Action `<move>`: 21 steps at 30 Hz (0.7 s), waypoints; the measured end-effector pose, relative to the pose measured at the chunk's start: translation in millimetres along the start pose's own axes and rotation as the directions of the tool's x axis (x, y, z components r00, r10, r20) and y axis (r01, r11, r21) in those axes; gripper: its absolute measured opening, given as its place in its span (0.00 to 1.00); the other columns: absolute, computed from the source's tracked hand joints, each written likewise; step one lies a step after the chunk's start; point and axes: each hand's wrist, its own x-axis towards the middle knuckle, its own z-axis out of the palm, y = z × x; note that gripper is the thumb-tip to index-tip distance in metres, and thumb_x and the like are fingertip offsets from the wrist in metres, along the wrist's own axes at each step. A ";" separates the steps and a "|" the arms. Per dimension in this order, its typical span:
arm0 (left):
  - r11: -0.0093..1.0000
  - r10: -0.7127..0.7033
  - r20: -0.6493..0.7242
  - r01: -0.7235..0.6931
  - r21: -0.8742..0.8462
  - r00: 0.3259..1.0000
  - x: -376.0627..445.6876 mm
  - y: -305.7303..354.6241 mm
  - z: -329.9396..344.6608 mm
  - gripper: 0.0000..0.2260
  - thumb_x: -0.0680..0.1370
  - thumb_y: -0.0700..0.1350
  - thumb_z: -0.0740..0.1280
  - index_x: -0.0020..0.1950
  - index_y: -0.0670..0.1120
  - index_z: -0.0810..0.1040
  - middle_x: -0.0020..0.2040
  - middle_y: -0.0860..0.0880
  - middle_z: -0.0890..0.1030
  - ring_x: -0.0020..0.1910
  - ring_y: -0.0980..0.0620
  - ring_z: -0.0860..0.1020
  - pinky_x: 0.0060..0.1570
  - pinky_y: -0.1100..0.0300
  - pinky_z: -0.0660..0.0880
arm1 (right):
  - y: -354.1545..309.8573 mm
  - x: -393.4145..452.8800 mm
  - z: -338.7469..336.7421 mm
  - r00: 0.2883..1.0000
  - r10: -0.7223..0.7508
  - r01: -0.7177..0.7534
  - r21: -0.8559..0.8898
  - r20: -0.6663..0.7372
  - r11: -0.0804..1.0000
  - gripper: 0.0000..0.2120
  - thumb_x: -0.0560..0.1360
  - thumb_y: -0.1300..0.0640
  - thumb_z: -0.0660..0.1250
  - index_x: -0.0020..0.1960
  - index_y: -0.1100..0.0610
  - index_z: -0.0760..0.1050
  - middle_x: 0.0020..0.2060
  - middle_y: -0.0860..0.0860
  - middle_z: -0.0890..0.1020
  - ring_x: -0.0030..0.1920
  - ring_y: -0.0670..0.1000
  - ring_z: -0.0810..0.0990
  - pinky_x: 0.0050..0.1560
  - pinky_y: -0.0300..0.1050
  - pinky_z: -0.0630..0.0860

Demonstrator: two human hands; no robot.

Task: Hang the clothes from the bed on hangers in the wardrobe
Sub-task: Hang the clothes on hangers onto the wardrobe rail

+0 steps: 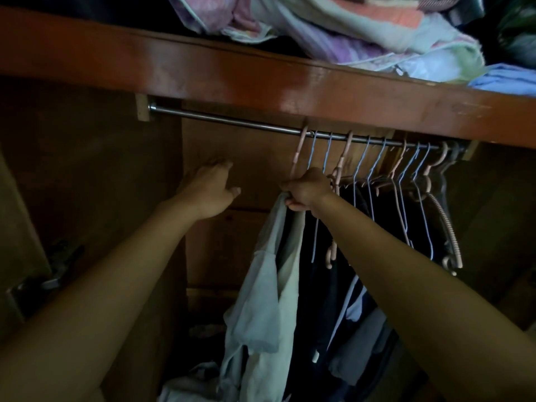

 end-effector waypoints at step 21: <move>0.932 0.282 0.535 -0.360 0.045 0.796 -108.0 128.7 6.3 0.22 0.76 0.60 0.68 0.58 0.44 0.76 0.48 0.48 0.78 0.49 0.46 0.79 0.47 0.50 0.75 | 56.5 -204.3 -159.3 0.965 0.078 0.141 -0.745 0.251 0.652 0.17 0.77 0.46 0.70 0.62 0.50 0.75 0.55 0.47 0.77 0.51 0.48 0.77 0.50 0.43 0.75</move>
